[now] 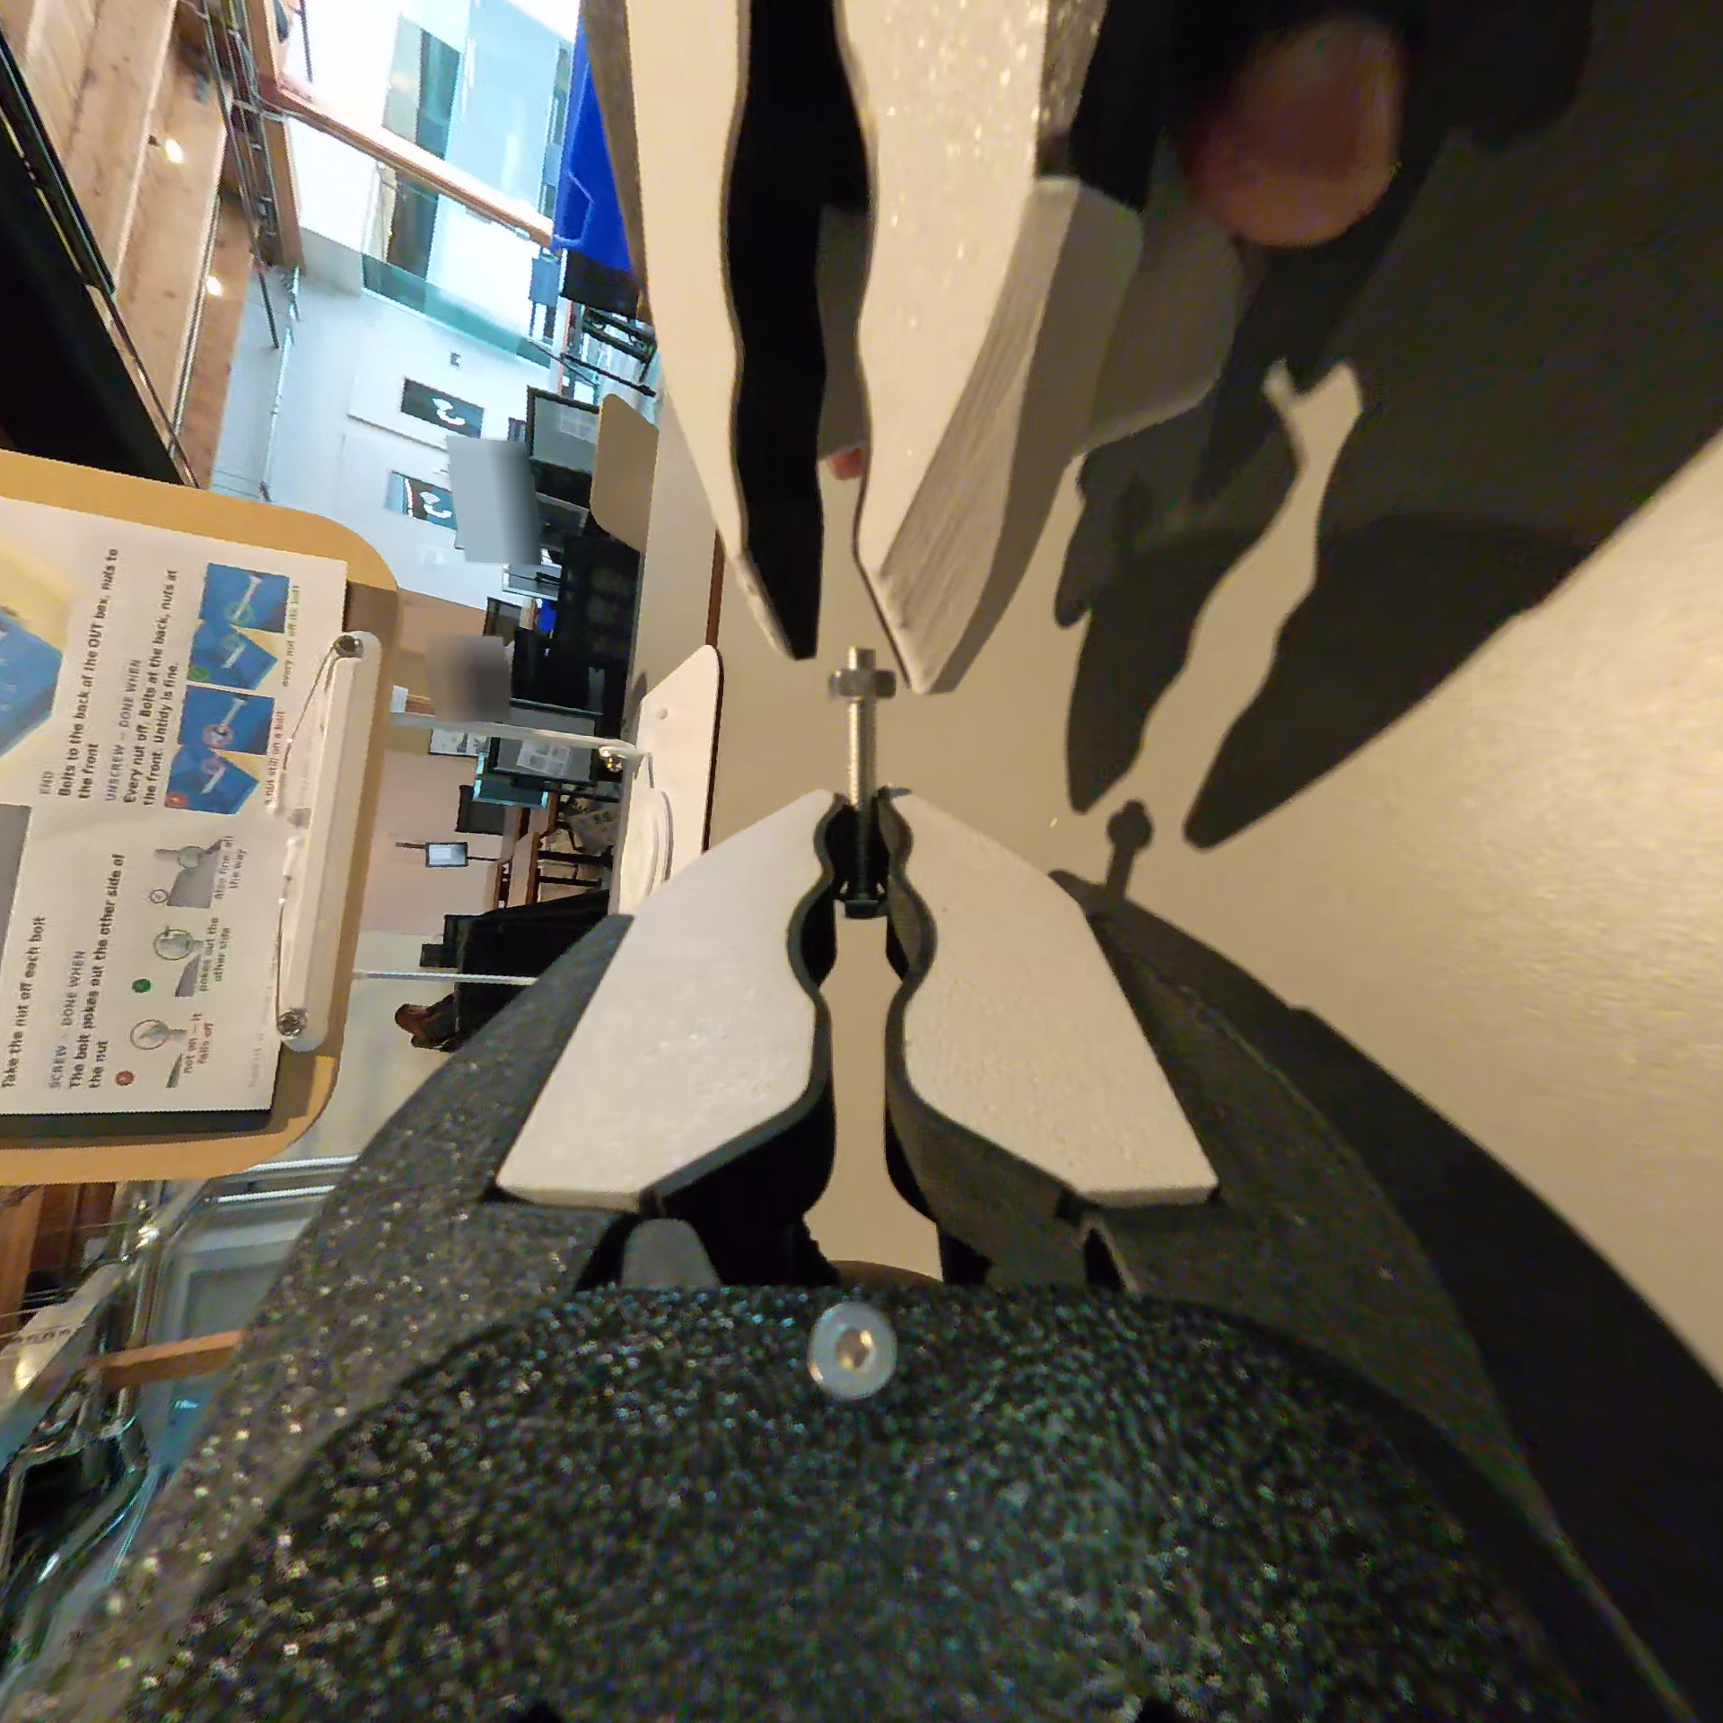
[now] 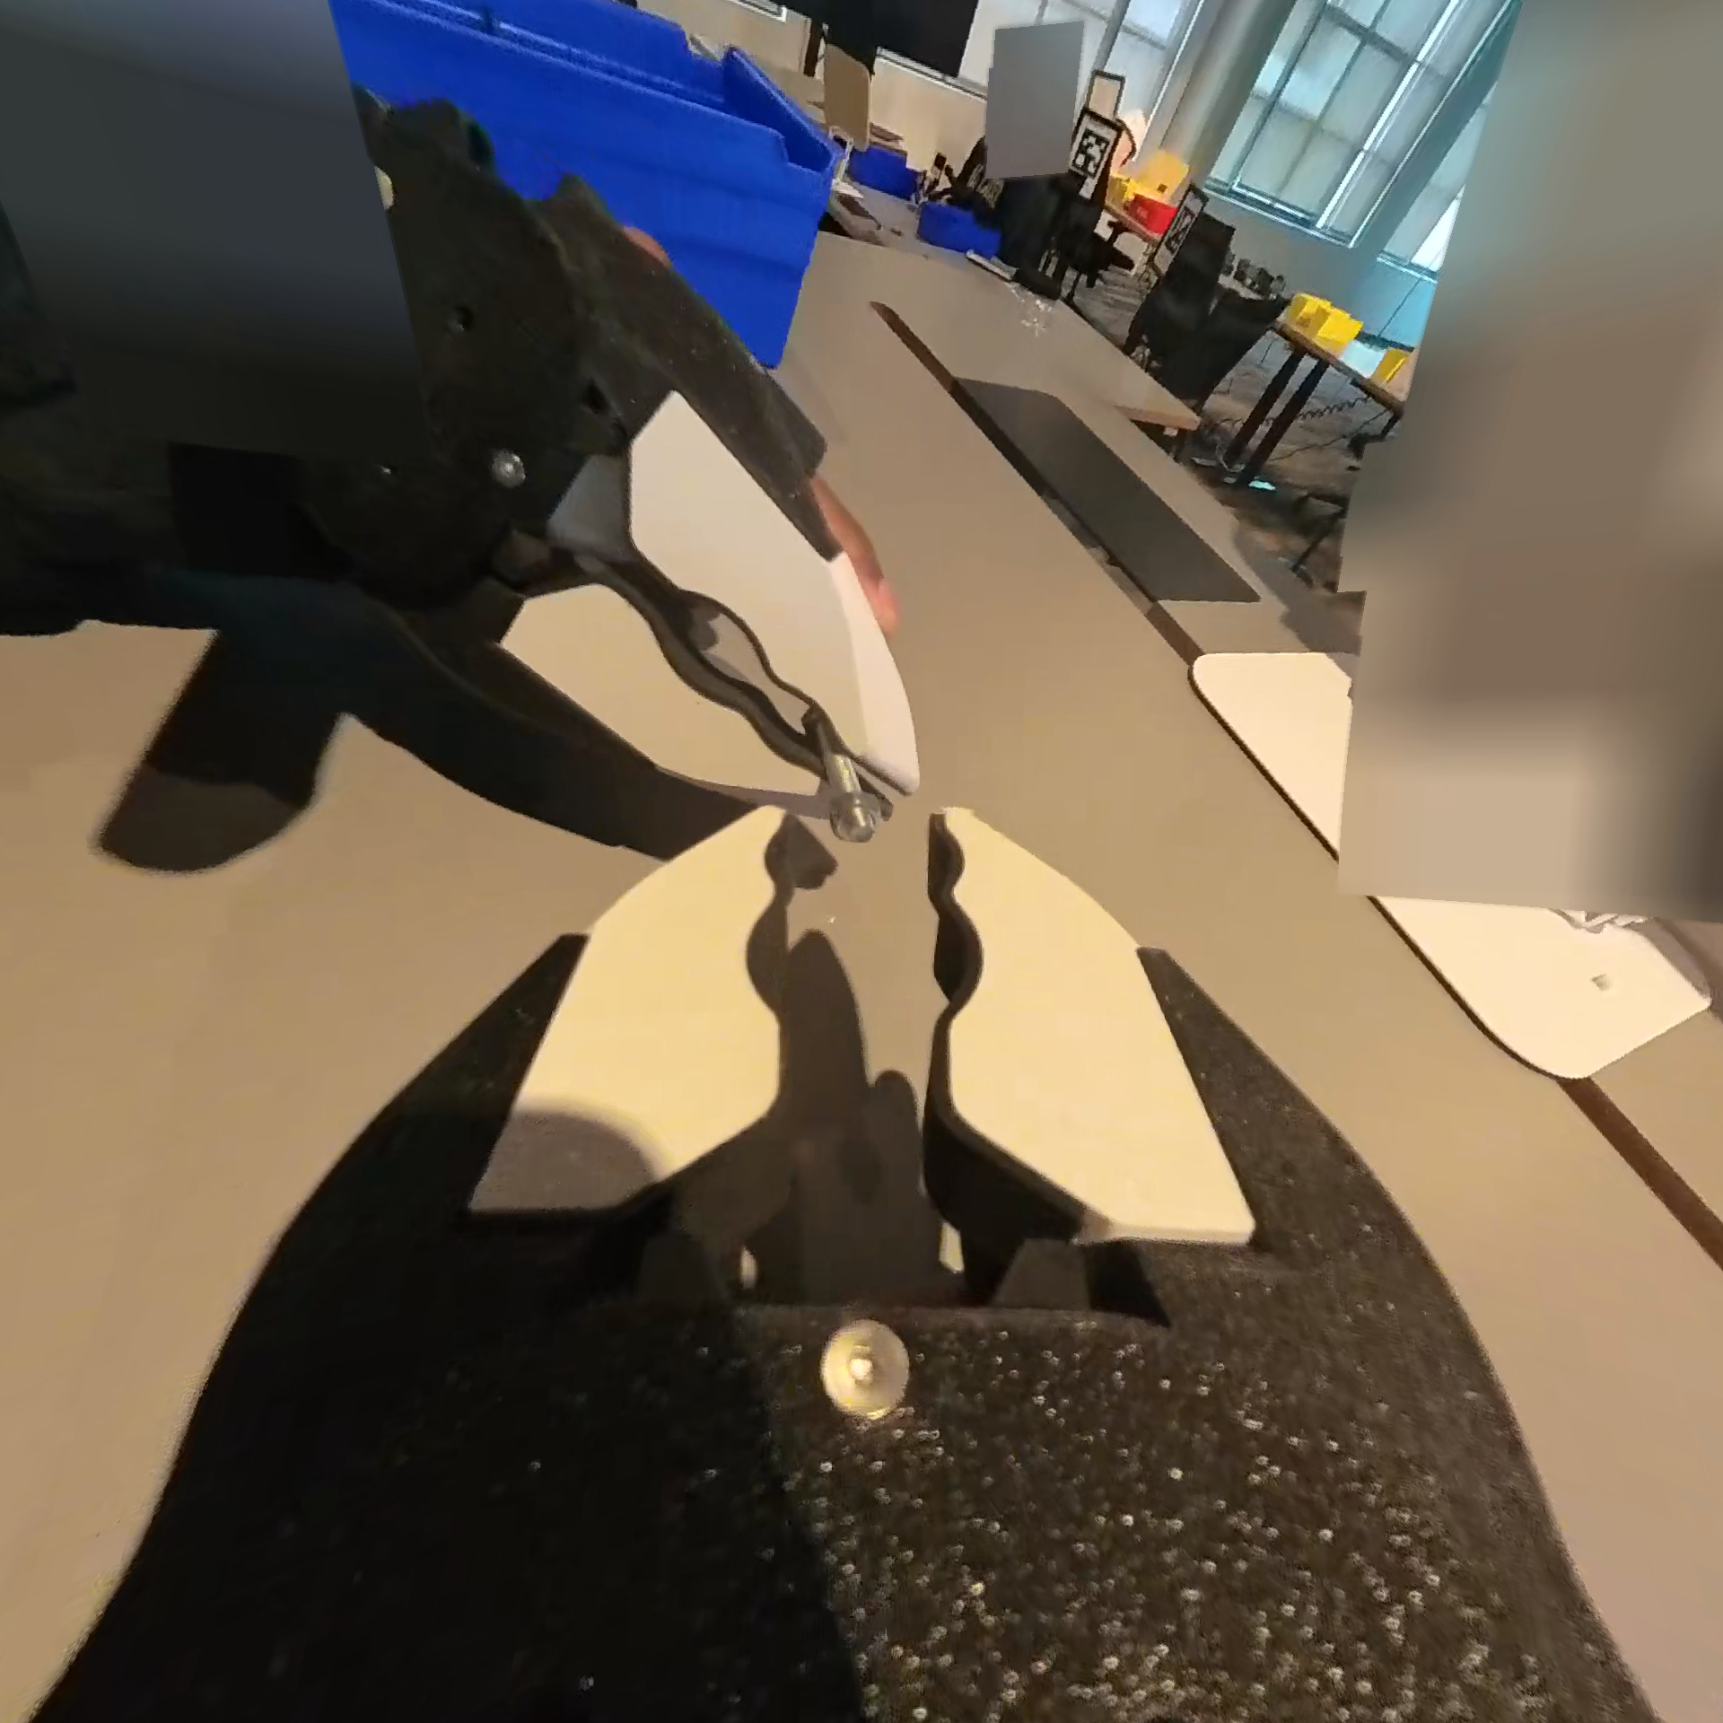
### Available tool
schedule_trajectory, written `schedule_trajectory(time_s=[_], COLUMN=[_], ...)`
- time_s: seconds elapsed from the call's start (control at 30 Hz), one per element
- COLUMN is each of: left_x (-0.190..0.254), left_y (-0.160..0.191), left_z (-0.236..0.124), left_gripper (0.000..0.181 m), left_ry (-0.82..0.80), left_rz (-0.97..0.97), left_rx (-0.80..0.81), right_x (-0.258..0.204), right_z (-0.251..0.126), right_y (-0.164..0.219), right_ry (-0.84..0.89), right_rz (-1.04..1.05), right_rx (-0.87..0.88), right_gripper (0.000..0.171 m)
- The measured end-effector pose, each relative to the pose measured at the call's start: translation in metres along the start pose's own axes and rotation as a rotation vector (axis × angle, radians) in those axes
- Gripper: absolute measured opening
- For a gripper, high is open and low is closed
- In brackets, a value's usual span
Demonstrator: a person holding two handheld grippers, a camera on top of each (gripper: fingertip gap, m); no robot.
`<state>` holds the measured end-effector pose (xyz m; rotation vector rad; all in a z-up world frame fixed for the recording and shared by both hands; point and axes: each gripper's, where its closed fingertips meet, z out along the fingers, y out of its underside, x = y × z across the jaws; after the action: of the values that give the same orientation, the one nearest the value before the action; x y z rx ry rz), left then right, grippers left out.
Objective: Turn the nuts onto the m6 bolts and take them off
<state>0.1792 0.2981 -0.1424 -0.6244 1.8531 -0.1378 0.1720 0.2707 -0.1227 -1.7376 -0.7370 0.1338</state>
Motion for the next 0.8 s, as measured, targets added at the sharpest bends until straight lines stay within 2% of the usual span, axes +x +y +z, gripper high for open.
schedule_trajectory(time_s=[0.17,0.27,0.33,0.4,0.47,0.53,0.67,0.8], left_x=[0.001,0.0,-0.003,-0.005,-0.006,-0.006,-0.003,0.003], left_y=[-0.001,0.002,0.002,0.001,0.002,0.003,0.002,-0.001], left_z=[0.001,0.001,0.001,0.0,0.0,0.0,-0.001,-0.002], left_gripper=[0.005,0.005,0.005,0.005,0.005,0.005,0.005,0.005], left_ry=[-0.003,-0.017,-0.029,-0.04,-0.04,-0.031,-0.002,0.04], left_rz=[0.033,0.054,0.053,0.035,0.015,-0.008,-0.027,-0.043], left_rx=[-0.012,-0.035,-0.034,-0.026,-0.025,-0.021,-0.009,0.013], right_x=[-0.003,-0.004,-0.004,-0.001,0.005,0.007,0.004,-0.002], right_z=[0.005,0.007,0.007,0.003,0.0,-0.003,-0.003,-0.002], right_y=[0.005,0.005,0.002,-0.002,-0.003,0.001,0.003,0.0], right_ry=[-0.038,-0.16,-0.258,-0.309,-0.261,-0.189,-0.082,-0.031], right_rz=[0.11,0.484,0.764,0.844,0.735,0.544,0.22,0.036], right_rx=[-0.041,-0.067,-0.026,0.03,0.047,0.021,0.0,0.009], right_gripper=[0.01,0.011,0.01,0.012,0.037,0.043,0.039,0.032])
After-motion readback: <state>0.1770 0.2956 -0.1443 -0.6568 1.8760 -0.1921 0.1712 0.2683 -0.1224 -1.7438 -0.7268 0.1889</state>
